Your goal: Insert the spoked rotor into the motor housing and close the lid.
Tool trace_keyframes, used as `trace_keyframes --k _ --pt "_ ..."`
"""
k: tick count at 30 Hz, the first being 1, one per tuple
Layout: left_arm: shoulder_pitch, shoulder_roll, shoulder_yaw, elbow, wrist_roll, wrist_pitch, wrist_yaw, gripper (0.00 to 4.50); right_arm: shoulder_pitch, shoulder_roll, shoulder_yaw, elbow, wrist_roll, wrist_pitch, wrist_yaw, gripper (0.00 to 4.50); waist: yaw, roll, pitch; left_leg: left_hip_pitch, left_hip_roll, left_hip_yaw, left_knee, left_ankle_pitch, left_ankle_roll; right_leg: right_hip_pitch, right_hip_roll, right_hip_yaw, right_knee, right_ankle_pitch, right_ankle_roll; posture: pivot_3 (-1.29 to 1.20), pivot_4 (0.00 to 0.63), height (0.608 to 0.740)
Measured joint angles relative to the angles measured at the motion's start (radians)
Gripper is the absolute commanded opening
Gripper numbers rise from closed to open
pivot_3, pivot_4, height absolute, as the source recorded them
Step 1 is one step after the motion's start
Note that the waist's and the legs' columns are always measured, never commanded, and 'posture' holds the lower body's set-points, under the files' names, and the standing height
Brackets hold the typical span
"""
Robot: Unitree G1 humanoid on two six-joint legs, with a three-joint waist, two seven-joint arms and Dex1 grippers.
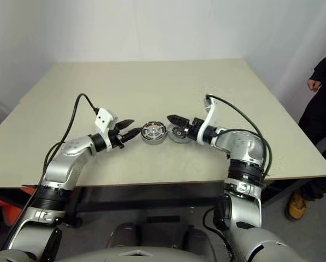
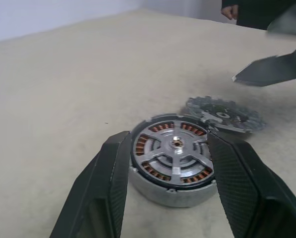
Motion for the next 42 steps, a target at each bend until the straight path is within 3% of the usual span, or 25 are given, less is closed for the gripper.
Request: trace_keyframes --k 5,16,21,32,42 --pt "-0.002 -0.003 -0.01 0.018 0.007 -0.008 -0.004 2.56 0.019 0.048 -0.108 -0.069 0.049 0.154 -0.119 4.48 0.005 0.0 0.0 0.002 0.0 0.0 -0.011 0.005 -0.009 -0.002 0.0 0.0 -0.002 -0.001 0.0 0.0 0.0 0.74" --pt "-0.001 -0.001 -0.014 0.018 0.018 -0.009 -0.012 2.56 0.096 0.074 -0.105 -0.07 0.045 0.156 -0.257 4.48 0.006 0.0 0.0 0.002 -0.001 0.0 -0.013 0.006 -0.01 -0.001 0.0 0.0 -0.005 -0.001 0.001 0.0 0.0 0.74" --pt "0.006 0.004 -0.014 0.016 0.022 -0.009 -0.01 2.56 0.093 0.07 -0.083 -0.007 0.03 0.077 -0.264 4.48 0.004 0.0 0.0 0.003 -0.001 0.0 -0.013 0.007 -0.011 -0.001 0.0 0.0 -0.005 -0.001 0.001 0.0 0.0 0.74" --pt "0.013 0.007 -0.014 0.011 0.027 -0.01 0.0 2.56 0.02 0.067 -0.031 0.251 0.023 -0.285 -0.287 4.48 -0.001 0.0 0.0 0.008 0.0 -0.001 -0.014 0.01 -0.016 0.003 0.0 -0.001 -0.007 -0.001 0.003 0.0 0.0 0.74" --pt "0.014 0.017 -0.014 0.011 0.03 -0.01 0.001 2.56 0.008 0.04 0.051 0.298 0.036 -0.387 -0.268 4.48 -0.001 0.0 0.0 0.006 -0.001 0.0 -0.018 0.01 -0.017 0.005 -0.001 -0.001 -0.02 0.004 0.01 0.0 0.0 0.74"
